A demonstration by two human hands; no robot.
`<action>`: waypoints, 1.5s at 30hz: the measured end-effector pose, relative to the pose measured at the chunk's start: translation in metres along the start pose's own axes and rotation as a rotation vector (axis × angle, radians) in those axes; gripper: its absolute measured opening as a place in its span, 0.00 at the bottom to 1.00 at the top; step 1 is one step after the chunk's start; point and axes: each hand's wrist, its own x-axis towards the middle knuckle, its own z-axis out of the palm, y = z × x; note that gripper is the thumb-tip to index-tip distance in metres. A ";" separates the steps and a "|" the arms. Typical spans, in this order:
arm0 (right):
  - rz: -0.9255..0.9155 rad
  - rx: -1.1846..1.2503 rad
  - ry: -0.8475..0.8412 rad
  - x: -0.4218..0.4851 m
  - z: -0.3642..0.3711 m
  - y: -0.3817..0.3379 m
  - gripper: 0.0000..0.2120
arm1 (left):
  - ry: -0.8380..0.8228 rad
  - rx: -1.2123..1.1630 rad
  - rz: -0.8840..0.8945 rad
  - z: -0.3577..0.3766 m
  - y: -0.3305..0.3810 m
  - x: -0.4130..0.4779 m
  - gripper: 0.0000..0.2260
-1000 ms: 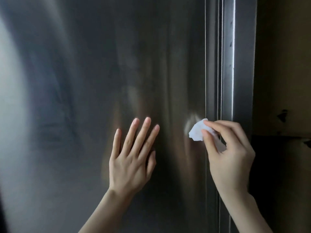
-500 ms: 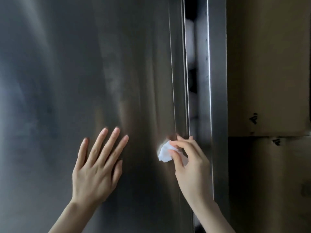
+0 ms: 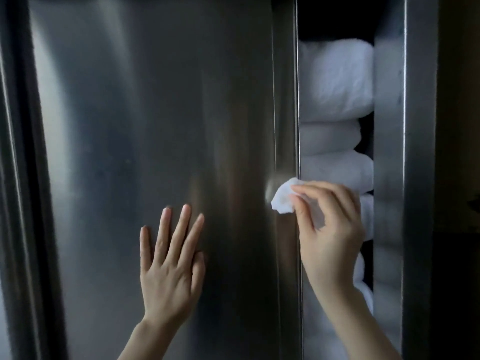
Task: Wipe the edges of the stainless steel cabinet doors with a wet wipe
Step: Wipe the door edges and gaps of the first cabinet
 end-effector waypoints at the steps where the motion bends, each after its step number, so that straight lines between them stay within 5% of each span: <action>1: -0.030 0.004 0.011 0.009 0.005 0.000 0.02 | -0.004 -0.005 -0.011 -0.001 0.002 0.001 0.26; 11: -0.105 -0.138 -0.272 -0.041 0.006 0.003 0.12 | -0.031 -0.107 -0.113 -0.007 0.031 0.006 0.26; 15: 0.002 -0.106 -0.387 -0.038 0.008 -0.006 0.20 | -0.044 -0.123 -0.115 -0.007 0.032 0.006 0.26; 31: -0.023 -0.264 -0.515 -0.008 0.014 -0.019 0.29 | 0.006 -0.149 -0.138 -0.007 0.034 0.007 0.24; 39: -0.032 -0.292 -0.517 -0.044 0.002 -0.015 0.26 | -0.020 -0.157 -0.115 -0.012 0.031 0.007 0.23; 45: -0.034 -0.143 -0.174 -0.023 0.004 0.004 0.06 | 0.008 -0.172 -0.137 -0.013 0.037 0.009 0.24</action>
